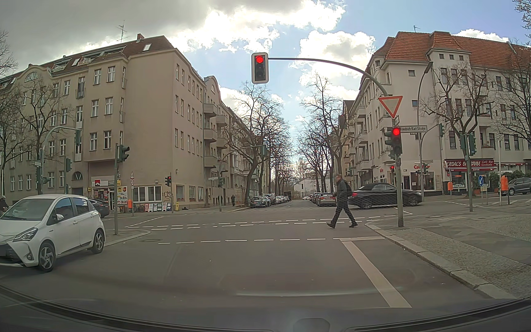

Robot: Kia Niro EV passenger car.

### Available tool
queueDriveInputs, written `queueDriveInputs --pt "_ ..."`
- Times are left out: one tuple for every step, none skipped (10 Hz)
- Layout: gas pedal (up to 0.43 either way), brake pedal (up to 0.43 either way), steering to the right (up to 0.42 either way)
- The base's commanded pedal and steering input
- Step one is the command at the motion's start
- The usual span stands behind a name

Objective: Follow the waypoints while adhering to traffic rules and regulations

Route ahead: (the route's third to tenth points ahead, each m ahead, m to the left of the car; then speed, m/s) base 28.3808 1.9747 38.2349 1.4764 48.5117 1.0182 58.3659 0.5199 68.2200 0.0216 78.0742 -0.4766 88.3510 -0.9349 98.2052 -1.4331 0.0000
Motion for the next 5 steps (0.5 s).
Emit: queueDriveInputs --pt "0.0 0.476 -0.008" --pt "0.0 0.47 -0.009" --pt "0.0 0.451 -0.009" --pt "0.0 0.476 -0.009" --pt "0.0 0.463 -0.009"
